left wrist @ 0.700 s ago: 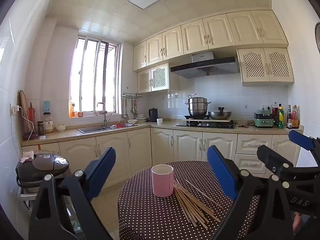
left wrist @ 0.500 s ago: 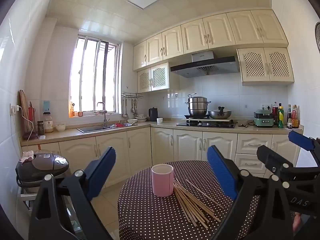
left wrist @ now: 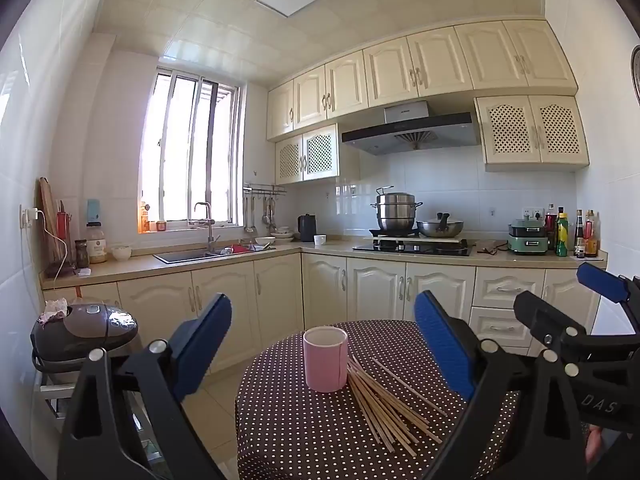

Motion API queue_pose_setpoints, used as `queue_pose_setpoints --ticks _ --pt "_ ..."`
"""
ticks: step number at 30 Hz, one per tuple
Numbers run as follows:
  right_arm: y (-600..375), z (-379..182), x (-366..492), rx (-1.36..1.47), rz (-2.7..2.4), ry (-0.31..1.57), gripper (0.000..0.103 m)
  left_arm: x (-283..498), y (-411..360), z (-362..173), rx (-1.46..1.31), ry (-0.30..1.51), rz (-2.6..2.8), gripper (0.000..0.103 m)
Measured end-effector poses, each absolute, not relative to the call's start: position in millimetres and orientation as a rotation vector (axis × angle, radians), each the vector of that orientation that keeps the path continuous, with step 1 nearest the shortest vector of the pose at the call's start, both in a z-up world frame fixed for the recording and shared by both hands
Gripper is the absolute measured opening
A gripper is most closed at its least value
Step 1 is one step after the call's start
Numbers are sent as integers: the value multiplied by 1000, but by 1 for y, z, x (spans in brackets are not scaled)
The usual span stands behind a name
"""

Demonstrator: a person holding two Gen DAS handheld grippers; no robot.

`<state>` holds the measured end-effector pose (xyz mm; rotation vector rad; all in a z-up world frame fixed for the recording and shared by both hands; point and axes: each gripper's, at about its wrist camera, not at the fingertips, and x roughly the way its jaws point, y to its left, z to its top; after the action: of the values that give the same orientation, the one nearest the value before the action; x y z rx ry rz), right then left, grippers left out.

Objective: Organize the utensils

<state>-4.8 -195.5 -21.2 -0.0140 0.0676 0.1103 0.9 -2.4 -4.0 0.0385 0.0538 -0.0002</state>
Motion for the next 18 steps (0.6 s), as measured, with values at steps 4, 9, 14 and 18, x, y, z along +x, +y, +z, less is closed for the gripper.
queue_pose_setpoints --ticks 4,9,14,18 --pt "-193 -24 -3 -14 111 69 97 1 -3 -4 39 55 1 91" --pt "-192 -29 -3 -13 111 70 97 0 -2 -8 39 55 2 91" --pt "-192 -28 -3 -13 111 74 97 1 -3 -10 41 55 3 91" --pt "-191 -34 0 -10 109 79 97 3 -1 -12 38 57 3 91"
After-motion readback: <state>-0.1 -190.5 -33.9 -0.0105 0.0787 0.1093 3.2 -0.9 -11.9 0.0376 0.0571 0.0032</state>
